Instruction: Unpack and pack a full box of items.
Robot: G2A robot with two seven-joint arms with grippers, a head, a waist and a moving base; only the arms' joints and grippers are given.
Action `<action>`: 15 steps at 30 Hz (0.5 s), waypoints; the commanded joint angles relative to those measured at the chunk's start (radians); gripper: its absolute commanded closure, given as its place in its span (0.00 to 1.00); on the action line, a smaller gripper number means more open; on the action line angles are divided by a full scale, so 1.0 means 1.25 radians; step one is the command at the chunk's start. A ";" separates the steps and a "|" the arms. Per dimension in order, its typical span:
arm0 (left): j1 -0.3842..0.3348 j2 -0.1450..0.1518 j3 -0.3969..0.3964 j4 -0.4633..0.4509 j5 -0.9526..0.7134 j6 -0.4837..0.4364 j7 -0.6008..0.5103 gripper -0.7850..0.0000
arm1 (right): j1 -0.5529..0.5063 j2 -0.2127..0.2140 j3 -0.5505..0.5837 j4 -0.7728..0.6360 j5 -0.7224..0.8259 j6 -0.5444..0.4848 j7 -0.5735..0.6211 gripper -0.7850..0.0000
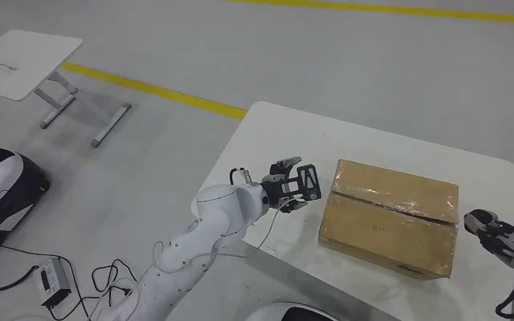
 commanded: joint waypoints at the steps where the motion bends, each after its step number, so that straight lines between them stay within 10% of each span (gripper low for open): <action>1: -0.001 0.000 0.002 0.000 0.000 0.000 0.000 0.00 | 0.004 0.001 -0.009 0.007 -0.012 0.003 0.000 1.00; 15: 0.005 0.004 0.007 -0.008 -0.001 0.005 -0.003 0.00 | 0.000 0.006 -0.034 0.025 -0.106 0.019 -0.010 1.00</action>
